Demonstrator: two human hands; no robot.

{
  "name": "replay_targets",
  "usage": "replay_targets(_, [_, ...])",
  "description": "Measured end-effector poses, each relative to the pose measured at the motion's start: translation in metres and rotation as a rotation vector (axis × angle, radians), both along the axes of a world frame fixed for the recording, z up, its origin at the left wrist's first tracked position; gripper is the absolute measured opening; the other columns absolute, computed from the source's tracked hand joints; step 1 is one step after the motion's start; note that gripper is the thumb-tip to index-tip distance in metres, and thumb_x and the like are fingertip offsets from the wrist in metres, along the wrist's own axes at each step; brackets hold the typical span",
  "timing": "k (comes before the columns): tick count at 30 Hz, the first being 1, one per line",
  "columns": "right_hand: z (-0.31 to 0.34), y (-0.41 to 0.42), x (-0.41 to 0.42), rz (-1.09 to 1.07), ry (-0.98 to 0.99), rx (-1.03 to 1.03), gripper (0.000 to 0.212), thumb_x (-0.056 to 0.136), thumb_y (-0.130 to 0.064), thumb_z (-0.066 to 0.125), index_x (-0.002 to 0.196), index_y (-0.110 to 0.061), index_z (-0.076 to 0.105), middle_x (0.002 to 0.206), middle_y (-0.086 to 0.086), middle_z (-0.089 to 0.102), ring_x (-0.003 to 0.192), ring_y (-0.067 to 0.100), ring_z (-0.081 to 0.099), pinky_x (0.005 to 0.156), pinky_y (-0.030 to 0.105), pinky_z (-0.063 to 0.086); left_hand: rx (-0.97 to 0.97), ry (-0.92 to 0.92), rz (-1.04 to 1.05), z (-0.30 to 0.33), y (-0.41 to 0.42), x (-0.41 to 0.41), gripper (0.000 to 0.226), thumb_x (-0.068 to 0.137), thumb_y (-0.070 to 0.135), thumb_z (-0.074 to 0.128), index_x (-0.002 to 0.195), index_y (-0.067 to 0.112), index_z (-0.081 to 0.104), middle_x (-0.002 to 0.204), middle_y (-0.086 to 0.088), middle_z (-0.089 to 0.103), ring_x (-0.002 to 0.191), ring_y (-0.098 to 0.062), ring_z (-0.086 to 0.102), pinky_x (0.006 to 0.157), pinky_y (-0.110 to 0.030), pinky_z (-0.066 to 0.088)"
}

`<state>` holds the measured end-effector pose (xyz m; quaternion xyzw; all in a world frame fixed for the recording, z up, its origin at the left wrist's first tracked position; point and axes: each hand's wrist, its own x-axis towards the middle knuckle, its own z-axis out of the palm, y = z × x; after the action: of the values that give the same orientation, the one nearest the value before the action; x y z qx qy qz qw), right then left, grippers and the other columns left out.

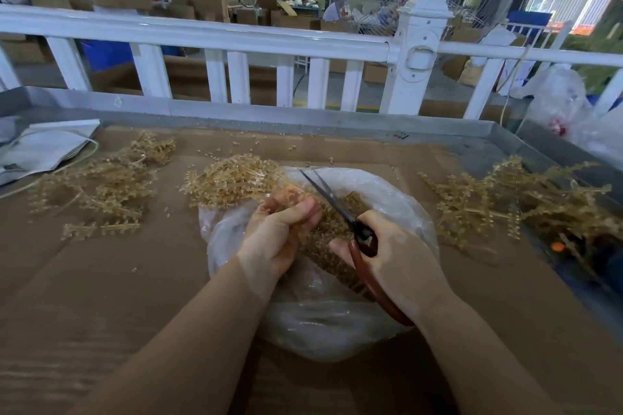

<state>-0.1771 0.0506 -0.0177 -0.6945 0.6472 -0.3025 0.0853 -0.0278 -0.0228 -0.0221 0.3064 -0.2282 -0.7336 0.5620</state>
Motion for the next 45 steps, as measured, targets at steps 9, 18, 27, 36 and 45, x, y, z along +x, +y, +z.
replay_targets(9, [0.012,0.0,-0.007,0.015,-0.14,0.049,0.033,0.081,-0.06,0.057,0.091,-0.028,0.056,0.083,-0.012,0.063,0.082,0.002,0.06,0.076,0.024,0.05,0.026,0.018,0.012,-0.002,-0.003,0.0,0.011,0.084,-0.007,0.056,0.083,0.004,0.055,0.059,-0.005,0.064,0.053,-0.013,0.065,0.06,-0.031,0.06])
replay_targets(18, [0.011,0.0,-0.008,0.031,-0.154,0.066,0.031,0.082,-0.058,0.058,0.091,-0.028,0.057,0.08,-0.014,0.06,0.079,0.001,0.059,0.073,0.019,0.047,0.067,-0.119,-0.05,0.0,-0.003,0.001,0.001,0.088,0.004,0.057,0.087,0.005,0.057,0.054,0.003,0.057,0.039,-0.004,0.045,0.035,-0.015,0.037])
replay_targets(27, [0.008,0.004,-0.007,0.063,-0.054,0.041,0.033,0.079,-0.062,0.057,0.085,-0.03,0.054,0.074,-0.013,0.057,0.07,-0.001,0.055,0.062,0.013,0.039,0.047,-0.198,0.04,0.001,0.002,-0.001,0.016,0.087,0.0,0.06,0.079,0.013,0.055,0.061,0.0,0.061,0.05,-0.008,0.046,0.041,-0.016,0.04])
replay_targets(36, [0.012,0.009,-0.004,0.094,0.054,0.051,0.036,0.082,-0.062,0.056,0.097,-0.029,0.054,0.084,-0.01,0.058,0.076,0.002,0.055,0.068,0.017,0.044,0.112,-0.183,0.117,0.005,0.005,-0.004,0.022,0.086,-0.004,0.06,0.075,0.014,0.053,0.047,0.006,0.057,0.044,-0.005,0.049,0.038,-0.015,0.04])
replay_targets(45, [0.007,0.009,-0.003,0.064,0.095,0.043,0.041,0.081,-0.065,0.054,0.101,-0.03,0.051,0.087,-0.012,0.054,0.082,0.004,0.051,0.072,0.021,0.043,0.117,-0.15,0.128,0.004,0.001,-0.003,0.025,0.089,-0.004,0.056,0.072,0.014,0.052,0.047,0.006,0.054,0.042,-0.005,0.042,0.035,-0.014,0.034])
